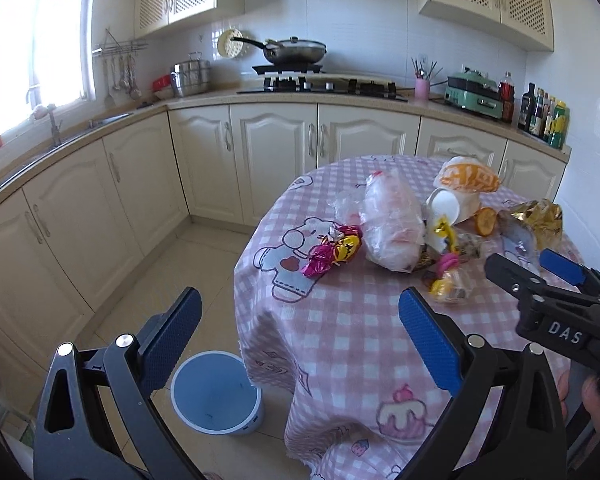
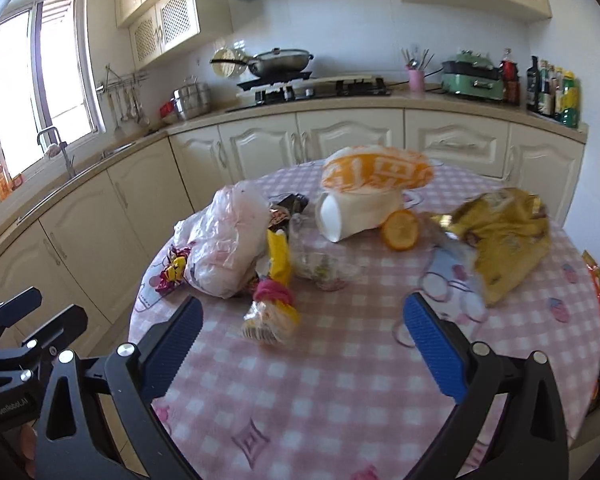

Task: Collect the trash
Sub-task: 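Grasp the pink candy wrapper with the left tool while the right grasps the yellow wrapper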

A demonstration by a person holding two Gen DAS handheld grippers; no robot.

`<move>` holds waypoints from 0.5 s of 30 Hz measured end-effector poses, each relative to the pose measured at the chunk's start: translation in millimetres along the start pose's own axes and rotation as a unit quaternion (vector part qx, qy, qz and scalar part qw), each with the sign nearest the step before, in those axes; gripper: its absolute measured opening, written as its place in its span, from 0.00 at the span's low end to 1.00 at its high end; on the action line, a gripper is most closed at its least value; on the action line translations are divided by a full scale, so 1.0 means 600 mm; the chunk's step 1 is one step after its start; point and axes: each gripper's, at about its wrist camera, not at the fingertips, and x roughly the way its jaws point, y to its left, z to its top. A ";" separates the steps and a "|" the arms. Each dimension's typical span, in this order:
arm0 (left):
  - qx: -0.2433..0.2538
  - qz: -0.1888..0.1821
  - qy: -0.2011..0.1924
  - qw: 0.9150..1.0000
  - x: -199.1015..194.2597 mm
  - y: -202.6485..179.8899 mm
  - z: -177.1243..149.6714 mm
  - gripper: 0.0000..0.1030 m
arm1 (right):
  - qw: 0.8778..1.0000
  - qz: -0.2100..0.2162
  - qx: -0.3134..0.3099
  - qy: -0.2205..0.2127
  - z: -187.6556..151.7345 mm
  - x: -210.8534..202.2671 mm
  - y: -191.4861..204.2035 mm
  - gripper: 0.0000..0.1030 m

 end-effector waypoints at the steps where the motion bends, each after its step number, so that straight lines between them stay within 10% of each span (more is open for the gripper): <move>1: 0.002 -0.001 0.004 1.000 0.012 0.001 0.003 0.93 | 1.000 -0.003 -0.006 0.009 0.001 0.015 0.006 0.86; 8: 0.011 -0.022 0.037 0.999 0.090 0.004 0.017 0.87 | 0.995 0.023 -0.002 0.094 0.008 0.108 0.011 0.36; 15: -0.001 -0.056 0.058 0.997 0.161 0.000 0.034 0.74 | 0.998 0.010 0.003 0.054 0.026 0.090 -0.001 0.34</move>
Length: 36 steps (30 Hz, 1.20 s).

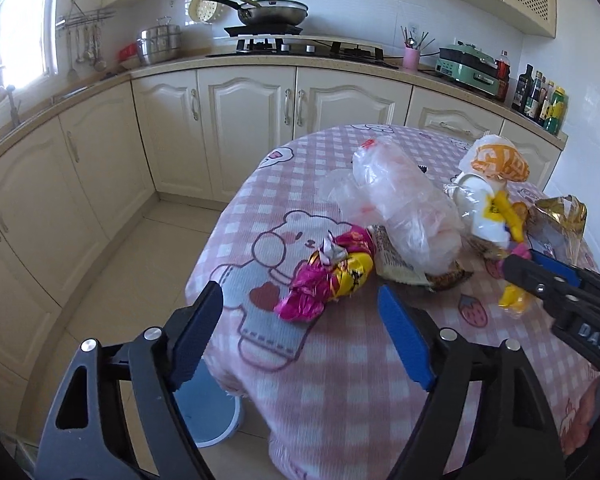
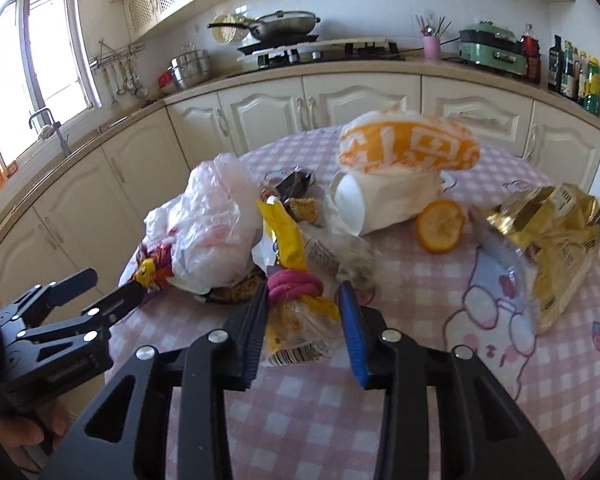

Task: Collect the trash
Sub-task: 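Grasp the pink candy wrapper with the left tool while the right grasps the yellow wrapper, then carry both wrappers over the blue bin and open both tools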

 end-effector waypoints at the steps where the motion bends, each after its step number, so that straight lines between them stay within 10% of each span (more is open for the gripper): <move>1: 0.000 -0.002 0.001 1.000 0.007 -0.001 0.004 0.73 | 1.000 -0.001 0.001 -0.002 0.002 -0.001 -0.002 0.34; 11: -0.008 -0.042 0.007 0.999 0.033 -0.002 0.011 0.23 | 0.999 0.017 0.017 -0.024 0.010 -0.025 -0.020 0.34; 24: -0.067 -0.051 -0.056 0.995 -0.099 0.078 -0.037 0.21 | 0.994 0.083 -0.026 -0.067 0.018 -0.079 0.090 0.34; 36: -0.166 0.103 -0.008 0.981 -0.107 0.294 -0.120 0.22 | 0.965 0.222 -0.127 0.054 -0.014 0.062 0.361 0.34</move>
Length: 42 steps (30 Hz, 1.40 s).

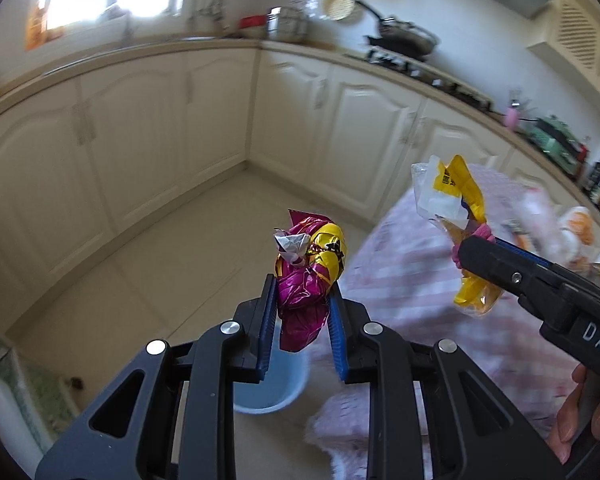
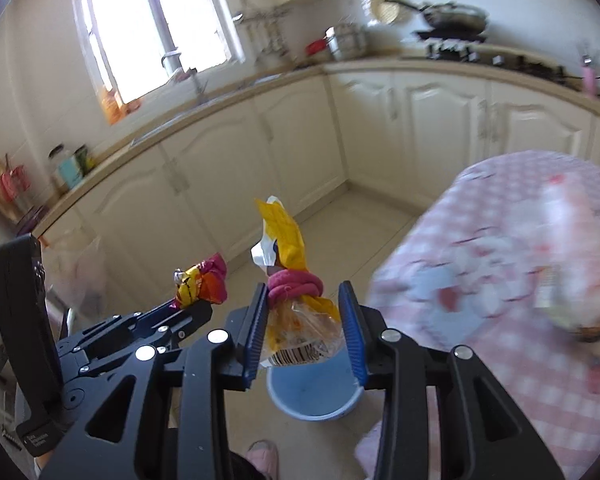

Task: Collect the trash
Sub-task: 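Carry both wrappers over the blue bin and open both tools, then grasp the clear plastic bag with the left tool while the right grasps the gold chip bag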

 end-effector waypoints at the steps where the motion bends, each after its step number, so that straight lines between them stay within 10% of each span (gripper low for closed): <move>1: -0.007 0.015 0.008 1.000 0.012 0.019 -0.002 0.22 | 1.000 0.003 -0.004 0.014 0.000 0.023 0.011 0.34; 17: -0.044 0.046 0.074 0.995 0.142 0.107 -0.022 0.22 | 0.997 -0.021 -0.001 0.075 -0.025 0.241 0.042 0.59; 27: -0.027 0.031 0.066 0.997 0.155 0.068 -0.004 0.26 | 0.994 -0.100 -0.033 -0.012 -0.011 0.171 0.028 0.60; 32: -0.025 0.040 0.032 0.998 0.124 0.054 0.009 0.68 | 0.993 -0.109 -0.032 -0.046 0.001 0.127 0.018 0.61; 42: -0.012 0.024 -0.011 1.000 0.029 0.003 0.026 0.71 | 0.990 -0.120 -0.017 -0.076 -0.004 0.034 0.001 0.61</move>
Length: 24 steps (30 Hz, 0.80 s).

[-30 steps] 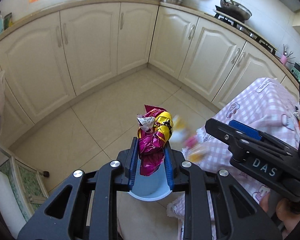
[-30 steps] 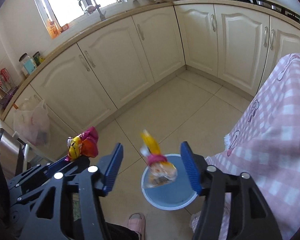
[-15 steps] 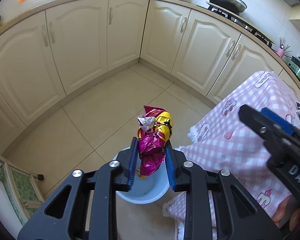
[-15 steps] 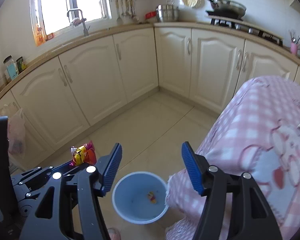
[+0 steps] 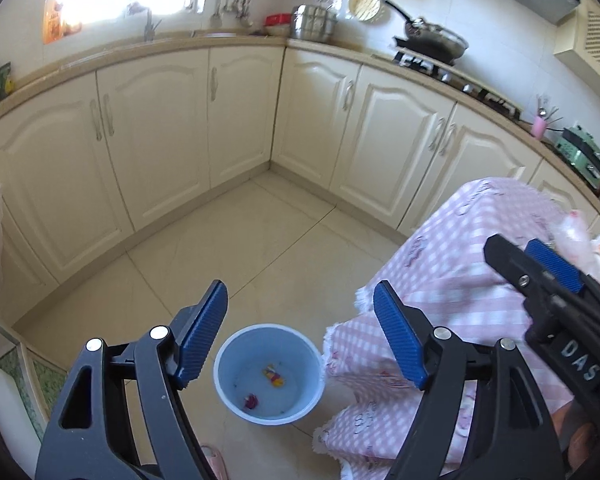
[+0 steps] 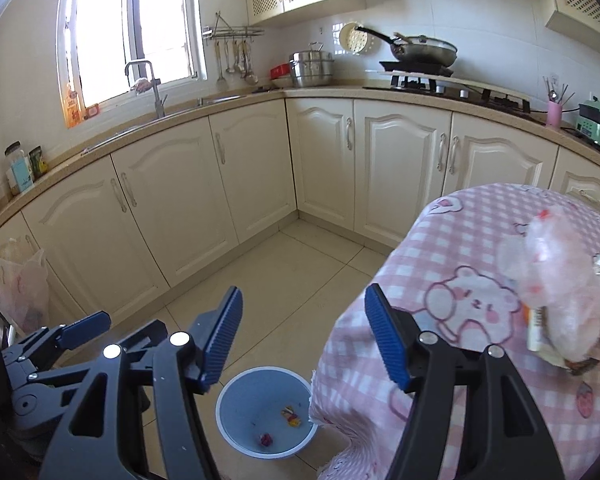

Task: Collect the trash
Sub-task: 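Grasp the clear plastic bag with the left tool while the right grasps the gold chip bag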

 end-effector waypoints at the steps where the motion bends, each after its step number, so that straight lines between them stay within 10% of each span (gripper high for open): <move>1: 0.006 -0.002 -0.006 1.000 -0.013 -0.011 0.001 0.71 | 1.000 -0.001 0.003 -0.004 0.000 -0.011 -0.006 0.61; 14: 0.094 -0.070 -0.054 0.992 -0.121 -0.187 -0.010 0.81 | 0.993 -0.075 0.065 -0.063 -0.018 -0.198 -0.172 0.64; 24: 0.147 -0.119 -0.032 0.981 -0.103 -0.346 -0.024 0.82 | 0.962 -0.205 0.156 -0.089 -0.083 -0.310 -0.372 0.74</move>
